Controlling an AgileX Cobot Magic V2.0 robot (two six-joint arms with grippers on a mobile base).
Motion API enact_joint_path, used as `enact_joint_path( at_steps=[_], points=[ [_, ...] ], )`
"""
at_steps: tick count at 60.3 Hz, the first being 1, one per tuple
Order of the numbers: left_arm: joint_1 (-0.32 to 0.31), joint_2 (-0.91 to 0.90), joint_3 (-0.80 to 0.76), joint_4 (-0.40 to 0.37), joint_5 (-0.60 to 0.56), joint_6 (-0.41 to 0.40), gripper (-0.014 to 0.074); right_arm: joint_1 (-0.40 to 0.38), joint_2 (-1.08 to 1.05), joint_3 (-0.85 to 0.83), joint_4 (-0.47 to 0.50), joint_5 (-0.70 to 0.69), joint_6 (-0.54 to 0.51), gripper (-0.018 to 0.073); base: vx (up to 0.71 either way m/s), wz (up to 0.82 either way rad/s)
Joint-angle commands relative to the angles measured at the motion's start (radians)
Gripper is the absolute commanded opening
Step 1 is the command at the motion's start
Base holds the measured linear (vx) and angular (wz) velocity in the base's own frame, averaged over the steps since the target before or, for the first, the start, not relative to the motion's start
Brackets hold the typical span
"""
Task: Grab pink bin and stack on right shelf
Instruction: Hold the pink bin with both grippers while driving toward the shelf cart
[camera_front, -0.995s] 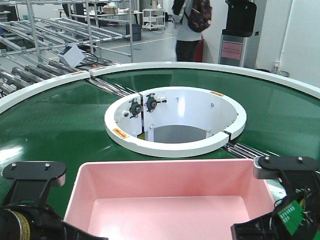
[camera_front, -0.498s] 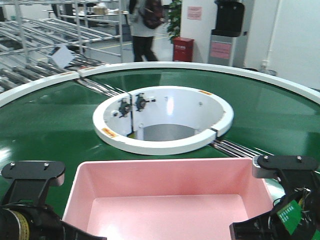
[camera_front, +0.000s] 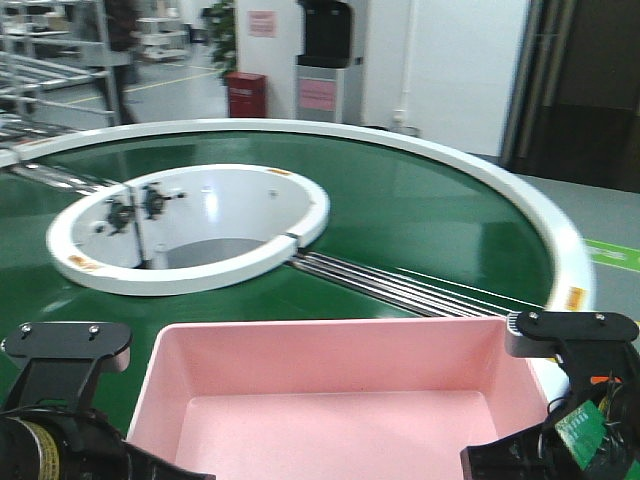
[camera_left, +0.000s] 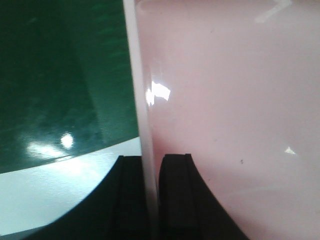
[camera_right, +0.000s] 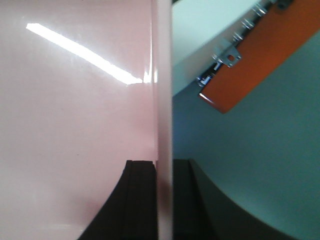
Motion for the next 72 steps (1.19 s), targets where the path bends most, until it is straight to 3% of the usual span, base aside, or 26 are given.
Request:
enact_joint_path(
  at_steps=[1, 37, 72],
  points=[
    [-0.002, -0.033, -0.025, 0.052, -0.021, -0.004, 0.0041, -0.005, -0.029, -0.025, -0.083, -0.017, -0.006, -0.0009, -0.16, -0.56],
    [-0.002, -0.033, -0.025, 0.052, -0.021, -0.004, 0.0041, -0.005, -0.029, -0.025, -0.083, 0.005, -0.006, -0.0009, -0.15, -0.64],
    [-0.002, -0.034, -0.025, 0.052, -0.019, -0.004, 0.0041, -0.005, -0.029, -0.025, -0.081, 0.016, -0.006, -0.0009, -0.03, -0.86]
  ],
)
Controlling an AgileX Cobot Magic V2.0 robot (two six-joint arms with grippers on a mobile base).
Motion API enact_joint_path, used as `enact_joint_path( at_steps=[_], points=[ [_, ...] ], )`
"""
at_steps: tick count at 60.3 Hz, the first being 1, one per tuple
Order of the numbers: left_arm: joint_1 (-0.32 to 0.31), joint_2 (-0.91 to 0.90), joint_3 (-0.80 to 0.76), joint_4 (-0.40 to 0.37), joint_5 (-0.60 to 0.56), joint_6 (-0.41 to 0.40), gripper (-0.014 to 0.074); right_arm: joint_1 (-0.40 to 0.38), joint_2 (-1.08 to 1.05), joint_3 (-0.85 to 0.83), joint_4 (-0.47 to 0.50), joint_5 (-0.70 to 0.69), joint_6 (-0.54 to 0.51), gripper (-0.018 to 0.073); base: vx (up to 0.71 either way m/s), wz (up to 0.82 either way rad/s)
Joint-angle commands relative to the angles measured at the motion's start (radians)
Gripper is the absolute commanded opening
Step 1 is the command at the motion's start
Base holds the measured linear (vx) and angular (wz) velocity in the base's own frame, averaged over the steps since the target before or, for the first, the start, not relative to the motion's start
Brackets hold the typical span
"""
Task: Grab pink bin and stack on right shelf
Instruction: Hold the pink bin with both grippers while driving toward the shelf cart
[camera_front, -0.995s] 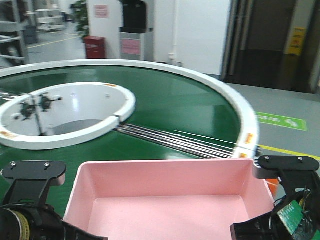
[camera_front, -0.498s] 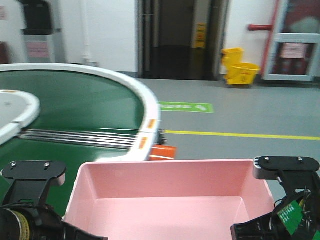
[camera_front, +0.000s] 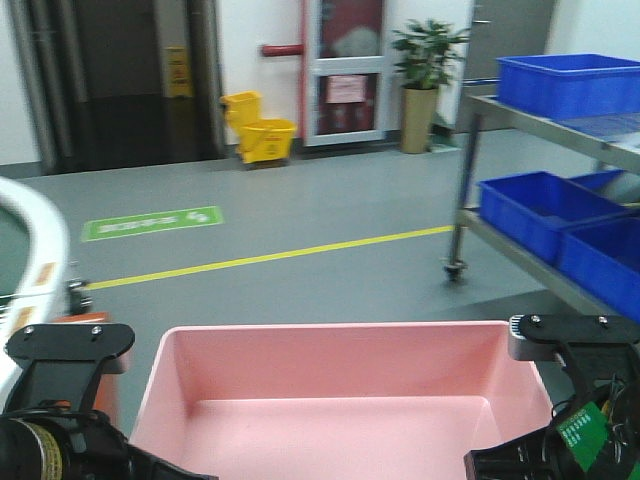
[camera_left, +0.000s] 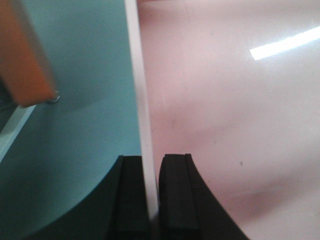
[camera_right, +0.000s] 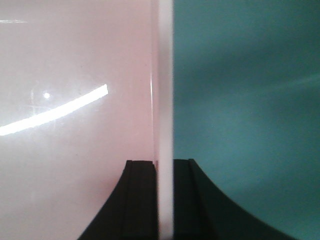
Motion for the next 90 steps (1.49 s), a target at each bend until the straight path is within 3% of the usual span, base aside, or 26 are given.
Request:
enact_joint_path(
  at_steps=[1, 29, 90],
  points=[
    [-0.002, -0.034, -0.025, 0.061, -0.013, -0.004, 0.0041, -0.005, -0.029, -0.025, -0.081, -0.007, -0.006, -0.0009, 0.07, -0.7],
    [-0.002, -0.034, -0.025, 0.061, -0.012, -0.004, 0.0041, -0.005, -0.029, -0.025, -0.081, 0.012, -0.006, -0.0009, 0.17, -0.35],
    [-0.002, -0.034, -0.025, 0.061, -0.012, -0.004, 0.0041, -0.005, -0.029, -0.025, -0.082, 0.012, -0.005, -0.0009, 0.41, -0.04]
  ],
)
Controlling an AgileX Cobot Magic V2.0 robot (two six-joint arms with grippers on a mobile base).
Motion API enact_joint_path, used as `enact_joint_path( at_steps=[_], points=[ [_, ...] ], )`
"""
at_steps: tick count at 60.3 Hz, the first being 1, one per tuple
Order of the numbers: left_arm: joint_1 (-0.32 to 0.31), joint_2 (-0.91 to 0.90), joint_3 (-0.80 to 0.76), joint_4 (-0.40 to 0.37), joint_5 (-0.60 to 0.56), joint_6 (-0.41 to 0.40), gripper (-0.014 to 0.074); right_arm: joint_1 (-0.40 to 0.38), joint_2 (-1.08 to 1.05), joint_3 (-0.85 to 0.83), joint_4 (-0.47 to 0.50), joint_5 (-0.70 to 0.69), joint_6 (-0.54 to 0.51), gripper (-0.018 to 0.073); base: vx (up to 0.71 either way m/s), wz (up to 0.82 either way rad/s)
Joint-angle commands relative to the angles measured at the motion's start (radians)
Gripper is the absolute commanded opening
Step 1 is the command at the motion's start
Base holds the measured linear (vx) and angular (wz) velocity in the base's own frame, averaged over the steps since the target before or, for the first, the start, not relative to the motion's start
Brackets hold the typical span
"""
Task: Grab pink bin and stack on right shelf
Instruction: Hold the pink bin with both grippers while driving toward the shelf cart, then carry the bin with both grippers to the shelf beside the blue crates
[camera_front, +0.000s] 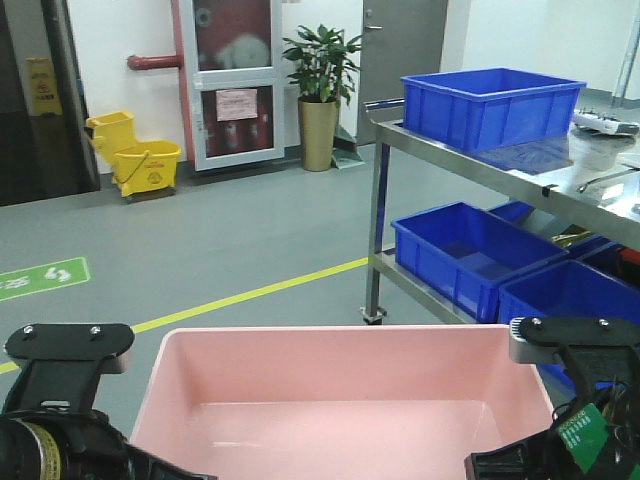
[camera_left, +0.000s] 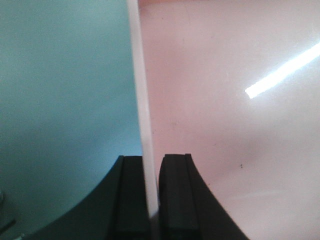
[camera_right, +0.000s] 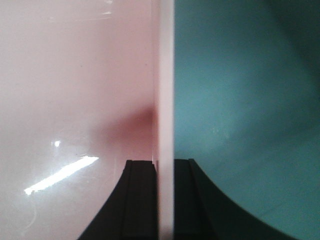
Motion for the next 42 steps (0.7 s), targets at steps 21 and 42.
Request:
enact_joint_path(
  at_steps=[21, 42],
  points=[
    [-0.001, -0.034, -0.025, 0.06, -0.014, -0.004, 0.0041, -0.005, -0.024, -0.025, -0.09, 0.0, -0.006, -0.0009, 0.46, -0.23],
    [-0.001, -0.034, -0.025, 0.06, -0.014, -0.004, 0.0041, -0.005, -0.024, -0.025, -0.09, 0.0, -0.008, -0.0009, 0.47, -0.14]
  ],
)
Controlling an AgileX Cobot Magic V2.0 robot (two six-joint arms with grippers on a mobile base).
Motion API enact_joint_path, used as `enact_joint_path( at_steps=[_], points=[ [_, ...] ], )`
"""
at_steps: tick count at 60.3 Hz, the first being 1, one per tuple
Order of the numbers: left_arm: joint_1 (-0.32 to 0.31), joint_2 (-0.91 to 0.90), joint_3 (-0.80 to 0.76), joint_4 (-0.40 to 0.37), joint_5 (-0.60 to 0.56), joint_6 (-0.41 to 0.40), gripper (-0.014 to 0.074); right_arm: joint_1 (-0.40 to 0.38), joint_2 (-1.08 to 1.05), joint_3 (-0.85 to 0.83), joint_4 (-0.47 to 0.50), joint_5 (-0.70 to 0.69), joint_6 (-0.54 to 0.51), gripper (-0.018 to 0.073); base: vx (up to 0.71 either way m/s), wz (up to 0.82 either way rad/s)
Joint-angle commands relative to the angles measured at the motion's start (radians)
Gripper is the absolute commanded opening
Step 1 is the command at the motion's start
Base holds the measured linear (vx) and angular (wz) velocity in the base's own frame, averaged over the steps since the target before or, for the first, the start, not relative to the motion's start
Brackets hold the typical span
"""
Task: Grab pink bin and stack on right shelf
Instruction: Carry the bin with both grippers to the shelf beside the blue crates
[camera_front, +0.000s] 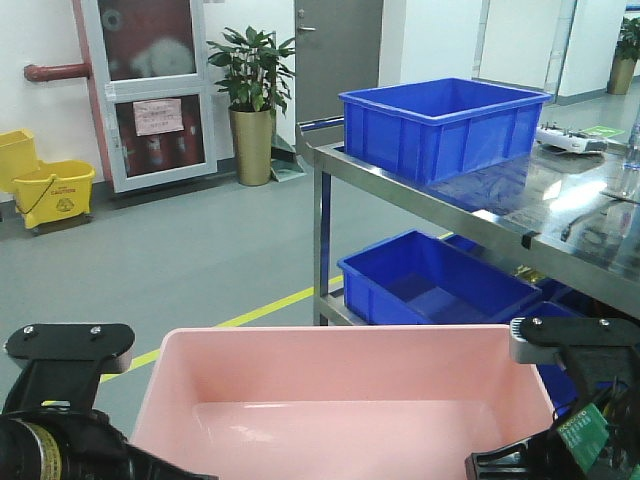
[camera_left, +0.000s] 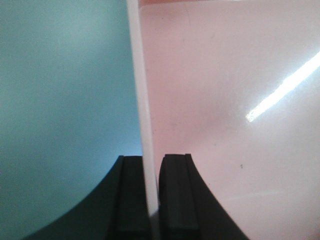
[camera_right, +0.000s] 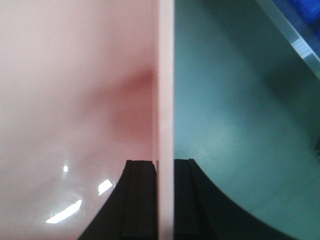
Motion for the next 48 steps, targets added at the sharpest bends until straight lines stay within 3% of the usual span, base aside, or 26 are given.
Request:
enact_joint_path(
  at_steps=[1, 26, 48],
  points=[
    [-0.001, -0.034, -0.025, 0.06, -0.014, -0.004, 0.0041, -0.005, -0.024, -0.025, -0.09, -0.001, -0.008, -0.0009, 0.47, -0.07],
    [-0.001, -0.034, -0.025, 0.06, -0.014, -0.004, 0.0041, -0.005, -0.024, -0.025, -0.09, -0.001, -0.008, -0.0009, 0.44, -0.12],
    [-0.001, -0.034, -0.025, 0.06, -0.014, -0.004, 0.0041, -0.005, -0.024, -0.025, -0.09, -0.001, -0.008, -0.0009, 0.38, -0.43]
  ],
)
